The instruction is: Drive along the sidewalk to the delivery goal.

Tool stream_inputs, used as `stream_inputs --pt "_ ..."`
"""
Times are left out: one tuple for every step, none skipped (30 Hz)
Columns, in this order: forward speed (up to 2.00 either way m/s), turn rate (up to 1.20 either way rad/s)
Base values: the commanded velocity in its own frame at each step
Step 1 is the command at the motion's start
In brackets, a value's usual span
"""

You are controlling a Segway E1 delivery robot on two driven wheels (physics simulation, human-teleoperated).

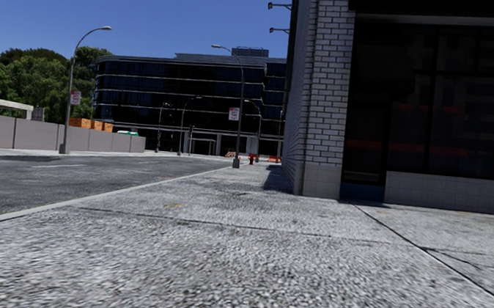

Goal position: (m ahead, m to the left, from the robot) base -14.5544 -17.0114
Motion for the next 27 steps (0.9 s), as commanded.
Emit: stream_inputs --pt "0.63 0.00" --pt "0.63 0.00" --pt "0.63 0.00" --pt "0.63 0.00" --pt "0.63 0.00" --pt "0.63 0.00" --pt "0.63 0.00" --pt "0.63 0.00" --pt "0.63 0.00" --pt "0.63 -0.02" --pt "0.63 -0.02" --pt "0.63 -0.15" --pt "0.63 -0.30" --pt "0.63 -0.37" --pt "0.63 -0.39" --pt "0.63 -0.39" --pt "0.63 -0.39" --pt "0.63 -0.40" --pt "0.63 -0.43" --pt "0.63 -0.47" --pt "0.63 -0.47" --pt "0.63 -0.50" --pt "0.65 -0.51" --pt "0.69 -0.51" --pt "0.74 -0.51" --pt "0.74 -0.51" --pt "0.76 -0.55"
